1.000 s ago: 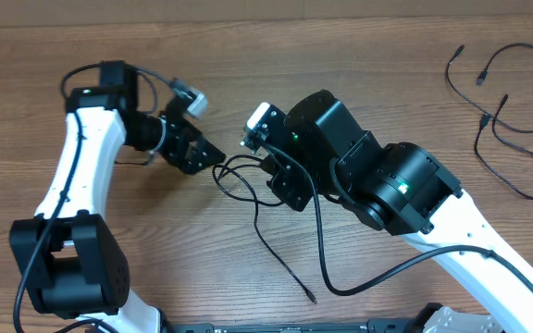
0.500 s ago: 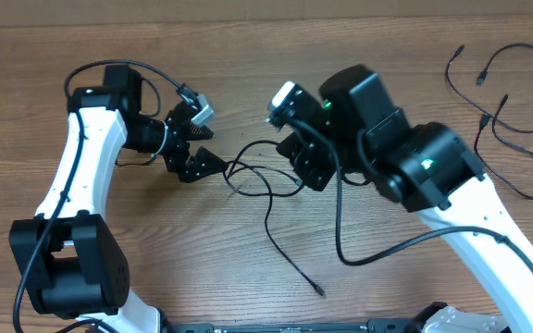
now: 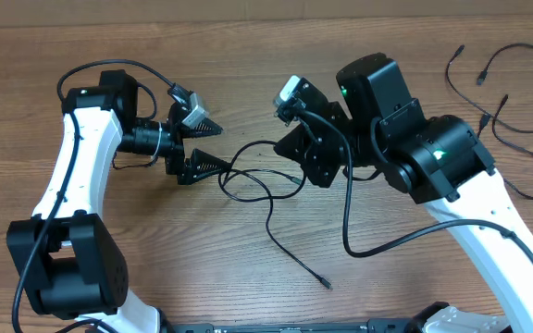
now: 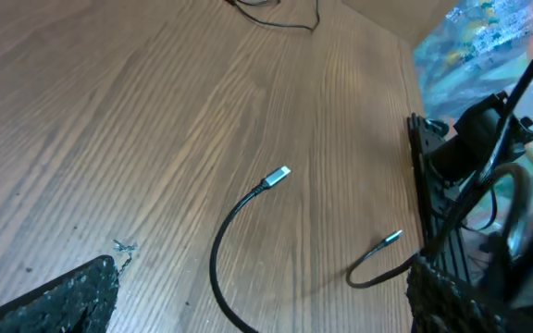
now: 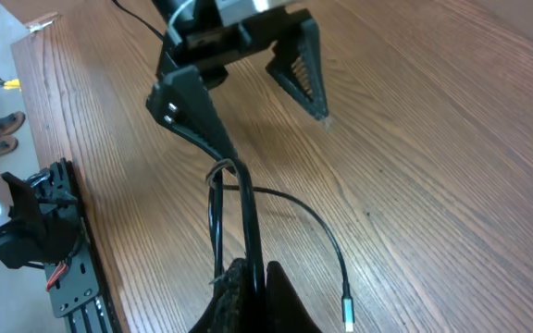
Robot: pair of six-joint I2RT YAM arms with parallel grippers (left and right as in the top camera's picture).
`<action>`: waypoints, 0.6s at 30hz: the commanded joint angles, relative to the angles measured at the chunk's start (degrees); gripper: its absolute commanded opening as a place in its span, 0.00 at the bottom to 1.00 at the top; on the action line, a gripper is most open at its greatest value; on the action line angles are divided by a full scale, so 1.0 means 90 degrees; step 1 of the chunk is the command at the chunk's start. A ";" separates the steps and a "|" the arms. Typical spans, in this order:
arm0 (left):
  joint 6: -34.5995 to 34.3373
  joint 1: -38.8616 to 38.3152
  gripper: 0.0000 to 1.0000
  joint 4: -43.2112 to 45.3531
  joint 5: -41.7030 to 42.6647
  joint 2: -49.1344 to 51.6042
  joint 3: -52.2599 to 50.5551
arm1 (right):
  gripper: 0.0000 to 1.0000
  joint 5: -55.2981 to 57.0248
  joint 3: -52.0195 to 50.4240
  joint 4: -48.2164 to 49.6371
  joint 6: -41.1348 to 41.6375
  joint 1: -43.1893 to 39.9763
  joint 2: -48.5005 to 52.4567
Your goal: Untangle cables
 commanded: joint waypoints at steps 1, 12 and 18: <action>0.0236 0.0287 1.00 -0.0032 0.0323 0.0056 0.0002 | 0.04 0.0022 0.0075 0.0041 -0.0036 -0.0199 -0.0080; 0.0755 0.0481 1.00 -0.0522 0.0500 0.0056 0.0002 | 0.04 -0.0124 0.0075 0.0206 -0.0012 -0.0245 -0.0080; 0.0852 0.0340 1.00 -0.0515 0.0381 0.0056 0.0002 | 0.04 -0.0308 0.0075 0.0197 -0.0015 -0.0245 -0.0080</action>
